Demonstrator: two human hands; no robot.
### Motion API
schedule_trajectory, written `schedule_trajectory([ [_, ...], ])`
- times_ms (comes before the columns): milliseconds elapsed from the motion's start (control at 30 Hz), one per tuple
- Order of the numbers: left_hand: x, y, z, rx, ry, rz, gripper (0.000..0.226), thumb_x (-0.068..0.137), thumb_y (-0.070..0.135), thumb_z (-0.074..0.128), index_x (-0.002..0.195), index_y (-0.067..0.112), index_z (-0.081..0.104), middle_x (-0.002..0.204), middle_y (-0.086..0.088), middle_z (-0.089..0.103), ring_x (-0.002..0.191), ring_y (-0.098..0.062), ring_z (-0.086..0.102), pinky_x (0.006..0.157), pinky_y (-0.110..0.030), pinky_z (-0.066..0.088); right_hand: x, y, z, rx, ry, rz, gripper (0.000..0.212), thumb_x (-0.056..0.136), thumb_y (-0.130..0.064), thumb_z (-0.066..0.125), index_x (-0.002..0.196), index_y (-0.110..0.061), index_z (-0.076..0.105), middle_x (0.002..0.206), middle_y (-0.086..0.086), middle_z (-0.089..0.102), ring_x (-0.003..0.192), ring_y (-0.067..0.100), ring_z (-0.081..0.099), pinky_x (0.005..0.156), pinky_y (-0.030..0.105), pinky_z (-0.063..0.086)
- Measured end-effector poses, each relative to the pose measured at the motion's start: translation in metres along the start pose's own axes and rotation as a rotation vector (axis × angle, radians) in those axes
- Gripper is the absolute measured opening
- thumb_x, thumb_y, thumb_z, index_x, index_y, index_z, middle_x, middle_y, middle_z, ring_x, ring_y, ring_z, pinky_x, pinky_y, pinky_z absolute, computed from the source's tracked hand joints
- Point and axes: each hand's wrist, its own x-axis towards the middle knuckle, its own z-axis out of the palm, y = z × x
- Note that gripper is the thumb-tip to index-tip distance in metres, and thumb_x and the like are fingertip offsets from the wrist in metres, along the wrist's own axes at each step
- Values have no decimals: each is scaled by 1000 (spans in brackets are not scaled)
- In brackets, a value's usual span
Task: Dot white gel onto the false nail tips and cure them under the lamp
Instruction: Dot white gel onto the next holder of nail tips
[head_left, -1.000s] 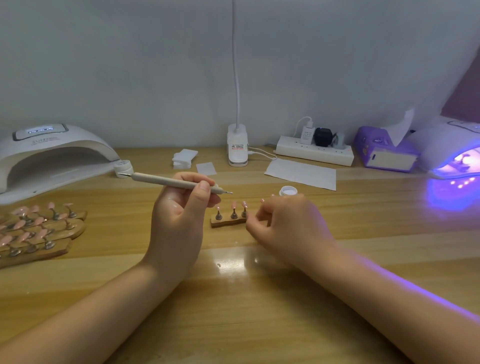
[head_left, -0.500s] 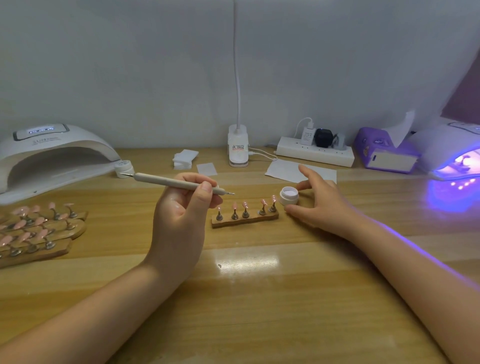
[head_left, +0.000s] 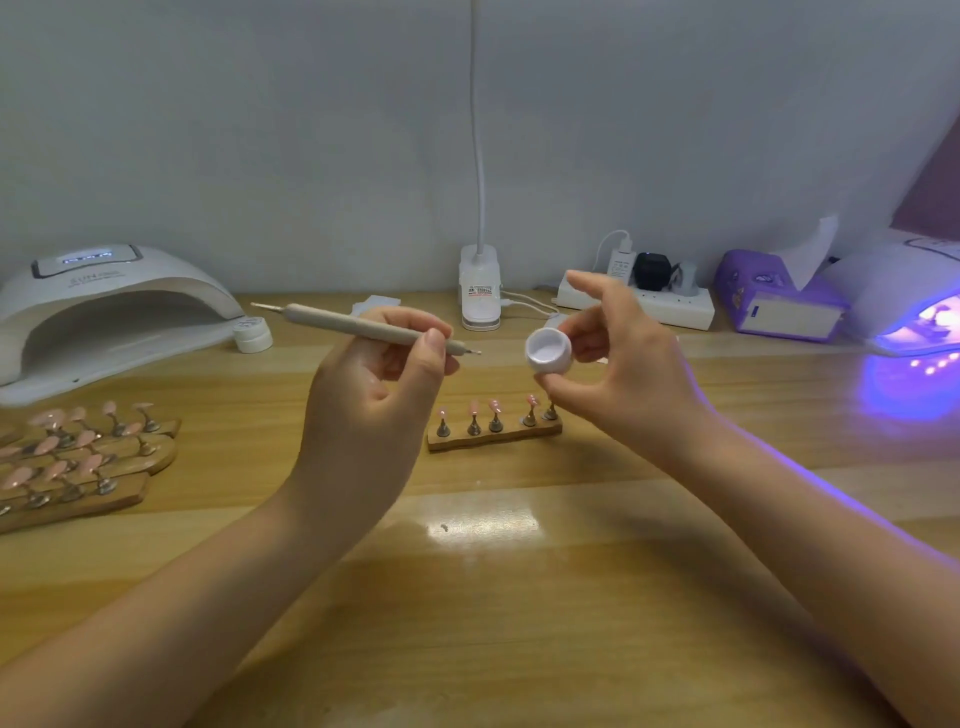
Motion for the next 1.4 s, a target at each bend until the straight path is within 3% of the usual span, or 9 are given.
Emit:
schedule_trajectory([
  [233,4,11,-4,253,-36,102,10,86,26,55,84,22,64,75,6,64,64,-4,61,52,-8,43,-10,-48,4,41,-87,-131,86,70,-15,83,141,-18,36,96,-2,65,86,10,62,80,21,51],
  [533,4,7,-4,304,-51,78,8,88,24,58,82,22,63,65,7,60,59,-5,58,49,-10,41,-13,-52,6,41,-114,-125,84,69,-16,83,140,-16,37,95,-3,66,83,8,62,79,19,52],
  [800,4,6,-4,364,-79,78,12,92,19,58,81,24,62,67,16,58,60,-4,54,52,-11,40,-14,-53,9,49,-123,-135,85,70,-19,83,141,-15,36,96,-4,66,84,8,62,81,18,52],
  [967,3,10,-3,342,-37,82,11,91,16,59,82,21,64,60,12,56,57,-1,55,49,-9,39,-14,-53,8,56,-119,-127,85,70,-19,84,141,-16,37,95,-5,66,83,6,62,80,14,51],
  [1200,8,20,-6,250,4,41,13,94,21,57,83,22,65,68,0,64,59,-8,56,51,-10,42,-14,-53,8,74,-116,-102,86,69,-20,84,140,-18,36,94,-8,64,83,5,61,81,14,50],
  [1400,16,27,-12,79,84,-86,18,94,35,57,83,25,67,64,16,66,64,4,60,64,-13,47,-14,-52,8,98,-114,-82,87,69,-22,85,140,-19,36,93,-11,64,85,1,61,79,10,49],
])
